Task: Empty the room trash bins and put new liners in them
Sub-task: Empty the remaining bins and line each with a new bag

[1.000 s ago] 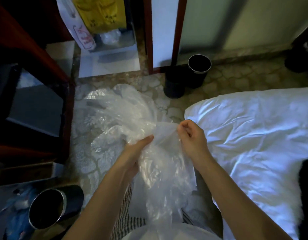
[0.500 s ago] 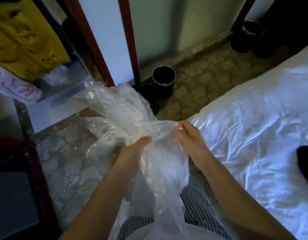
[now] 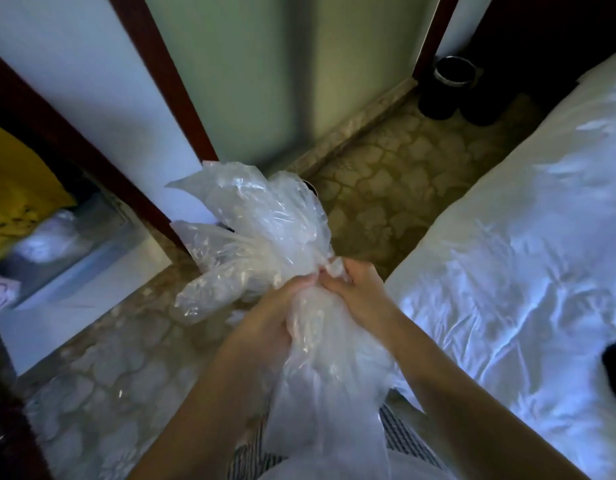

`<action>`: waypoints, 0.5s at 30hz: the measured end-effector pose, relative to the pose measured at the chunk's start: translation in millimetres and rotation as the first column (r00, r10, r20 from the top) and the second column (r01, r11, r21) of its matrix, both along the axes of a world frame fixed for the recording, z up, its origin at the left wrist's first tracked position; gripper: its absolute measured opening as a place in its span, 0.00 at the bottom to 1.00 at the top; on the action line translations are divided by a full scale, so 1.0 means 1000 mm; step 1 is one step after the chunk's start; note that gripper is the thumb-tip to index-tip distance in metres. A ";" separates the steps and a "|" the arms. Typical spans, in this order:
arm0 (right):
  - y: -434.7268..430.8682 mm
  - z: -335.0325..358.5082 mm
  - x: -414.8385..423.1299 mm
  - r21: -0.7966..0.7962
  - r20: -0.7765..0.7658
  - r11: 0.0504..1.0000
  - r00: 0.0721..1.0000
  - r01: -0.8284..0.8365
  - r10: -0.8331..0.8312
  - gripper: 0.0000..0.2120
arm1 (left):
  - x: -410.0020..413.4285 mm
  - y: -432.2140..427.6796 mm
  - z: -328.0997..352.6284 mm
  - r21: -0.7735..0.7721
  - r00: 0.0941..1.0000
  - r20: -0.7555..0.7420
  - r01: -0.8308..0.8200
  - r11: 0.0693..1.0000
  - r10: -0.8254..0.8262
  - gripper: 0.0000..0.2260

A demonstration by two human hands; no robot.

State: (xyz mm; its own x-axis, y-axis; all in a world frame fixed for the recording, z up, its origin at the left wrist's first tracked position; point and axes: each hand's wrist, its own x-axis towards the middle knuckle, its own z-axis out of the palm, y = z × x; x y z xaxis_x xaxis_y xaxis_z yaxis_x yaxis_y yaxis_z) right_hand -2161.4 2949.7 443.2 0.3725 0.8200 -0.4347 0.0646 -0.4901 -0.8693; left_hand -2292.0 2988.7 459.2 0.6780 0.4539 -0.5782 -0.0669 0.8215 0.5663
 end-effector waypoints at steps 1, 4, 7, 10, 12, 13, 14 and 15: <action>0.012 0.003 0.008 0.005 -0.009 1.000 1.000 -0.009 0.009 0.06 | 0.013 0.013 0.003 -0.065 0.996 0.079 -0.022 0.998 0.027 0.21; 0.038 0.006 0.029 0.013 0.013 0.999 0.999 -0.033 0.033 0.07 | 0.041 0.050 -0.007 -0.046 0.990 0.137 0.036 0.998 -0.029 0.19; 0.064 0.008 0.051 0.004 -0.062 1.000 0.998 0.005 -0.004 0.15 | 0.066 0.088 -0.019 -0.027 0.994 0.029 0.103 0.994 -0.102 0.21; 0.095 0.015 0.070 -0.062 -0.155 0.997 0.987 0.044 -0.054 0.18 | 0.091 0.126 -0.018 0.040 0.990 -0.083 0.120 0.992 -0.116 0.19; 0.115 0.022 0.080 -0.078 -0.200 0.993 0.975 0.086 -0.100 0.19 | 0.108 0.150 -0.016 0.077 0.968 -0.162 0.208 0.975 -0.193 0.17; 0.124 0.023 0.084 -0.081 -0.221 0.991 0.967 0.109 -0.124 0.19 | 0.115 0.161 -0.016 0.079 0.949 -0.224 0.246 0.966 -0.224 0.16; 0.132 0.023 0.088 -0.088 -0.216 0.988 0.966 0.125 -0.142 0.19 | 0.120 0.171 -0.016 0.084 0.931 -0.286 0.259 0.962 -0.226 0.13; 0.141 0.023 0.092 -0.105 -0.180 0.984 0.971 0.142 -0.159 0.20 | 0.126 0.179 -0.015 0.107 0.924 -0.327 0.244 0.964 -0.198 0.10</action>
State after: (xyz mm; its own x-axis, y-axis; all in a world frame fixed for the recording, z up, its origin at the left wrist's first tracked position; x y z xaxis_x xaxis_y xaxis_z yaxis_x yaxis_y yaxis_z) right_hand -2069.3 3090.7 466.1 0.3935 0.7144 -0.5786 -0.1756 -0.5594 -0.8101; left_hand -2166.2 3167.9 444.5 0.5673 0.4069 -0.7160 0.3053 0.7035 0.6418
